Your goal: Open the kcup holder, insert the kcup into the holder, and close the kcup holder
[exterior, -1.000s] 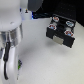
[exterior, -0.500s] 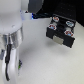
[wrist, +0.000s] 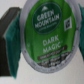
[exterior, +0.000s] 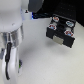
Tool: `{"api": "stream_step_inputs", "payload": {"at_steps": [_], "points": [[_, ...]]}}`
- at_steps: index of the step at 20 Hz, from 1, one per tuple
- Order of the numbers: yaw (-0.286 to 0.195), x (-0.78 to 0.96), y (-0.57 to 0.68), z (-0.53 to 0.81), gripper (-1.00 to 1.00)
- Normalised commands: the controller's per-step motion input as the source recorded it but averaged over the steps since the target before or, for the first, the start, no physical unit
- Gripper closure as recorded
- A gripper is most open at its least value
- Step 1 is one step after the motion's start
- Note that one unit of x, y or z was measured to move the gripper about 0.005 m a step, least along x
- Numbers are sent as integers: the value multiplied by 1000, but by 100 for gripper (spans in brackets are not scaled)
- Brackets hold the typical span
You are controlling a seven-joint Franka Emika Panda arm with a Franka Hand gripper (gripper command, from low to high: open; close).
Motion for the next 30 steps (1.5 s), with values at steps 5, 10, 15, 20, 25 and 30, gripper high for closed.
{"api": "stream_step_inputs", "payload": {"at_steps": [5, 10, 15, 20, 25, 30], "points": [[-6, 44, 334, 805, 100], [12, 43, 436, 823, 100], [28, 43, 571, 728, 100], [15, 49, 605, 676, 100], [17, 77, 602, 612, 100], [20, 80, 615, 485, 100]]}}
